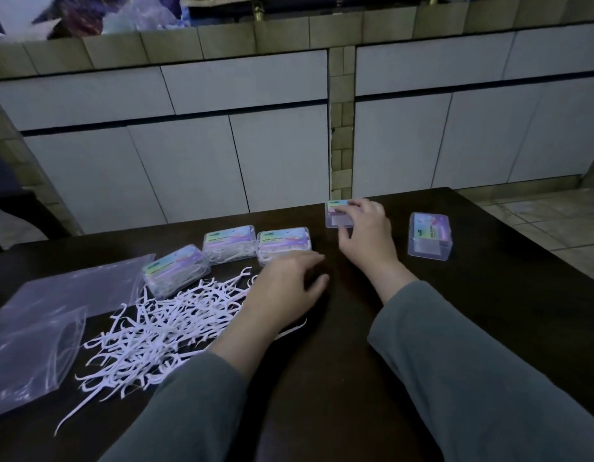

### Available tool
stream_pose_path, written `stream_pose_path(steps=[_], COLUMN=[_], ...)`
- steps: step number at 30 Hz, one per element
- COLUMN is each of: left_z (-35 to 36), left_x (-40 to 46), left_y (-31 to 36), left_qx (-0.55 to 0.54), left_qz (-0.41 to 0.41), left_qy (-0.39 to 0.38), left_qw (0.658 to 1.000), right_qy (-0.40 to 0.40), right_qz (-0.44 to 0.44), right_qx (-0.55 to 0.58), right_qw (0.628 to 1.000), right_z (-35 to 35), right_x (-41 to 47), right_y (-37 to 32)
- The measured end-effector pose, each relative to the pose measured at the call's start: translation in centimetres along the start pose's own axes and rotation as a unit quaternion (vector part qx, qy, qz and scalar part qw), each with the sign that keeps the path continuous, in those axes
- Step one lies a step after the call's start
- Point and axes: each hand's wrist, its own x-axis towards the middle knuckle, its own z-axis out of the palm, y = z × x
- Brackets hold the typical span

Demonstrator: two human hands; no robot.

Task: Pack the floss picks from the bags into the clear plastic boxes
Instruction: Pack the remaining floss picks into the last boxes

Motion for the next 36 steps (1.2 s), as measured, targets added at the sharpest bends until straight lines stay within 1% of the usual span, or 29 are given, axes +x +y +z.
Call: stream_pose_path(steps=[2, 5, 7, 10, 17, 21, 25, 30, 36], left_z=[0.9, 1.5, 1.8, 2.0, 2.2, 2.1, 1.9, 1.7, 1.0], left_x=[0.0, 0.0, -0.2, -0.2, -0.2, -0.3, -0.4, -0.6, -0.7], left_y=[0.3, 0.5, 0.7, 0.9, 0.7, 0.7, 0.8, 0.7, 0.7], left_qx=[0.026, 0.052, 0.068, 0.081, 0.075, 0.073, 0.066, 0.043, -0.005], left_qz=[0.002, -0.020, -0.016, -0.010, -0.019, -0.029, -0.036, -0.053, -0.035], left_qy=[-0.019, -0.042, -0.043, -0.043, -0.050, -0.052, -0.058, -0.058, -0.054], left_qw=[0.999, 0.998, 0.997, 0.996, 0.996, 0.996, 0.995, 0.996, 0.998], right_qy=[-0.013, -0.037, -0.062, -0.109, -0.137, -0.137, -0.143, -0.124, -0.135], right_qz=[0.003, 0.001, 0.015, 0.039, 0.037, 0.007, -0.003, -0.031, -0.077], right_qx=[-0.025, -0.065, -0.087, -0.086, -0.087, -0.110, -0.100, -0.095, -0.077], right_qw=[1.000, 0.997, 0.994, 0.990, 0.986, 0.984, 0.985, 0.987, 0.985], right_z=[0.3, 0.6, 0.9, 1.0, 0.1, -1.4, -3.3, -5.5, -7.0], right_x=[0.4, 1.1, 1.7, 2.3, 0.7, -1.7, -4.3, -7.7, -9.8], right_y=[0.0, -0.2, 0.0, 0.4, -0.3, -0.8, -1.2, -1.5, -1.6])
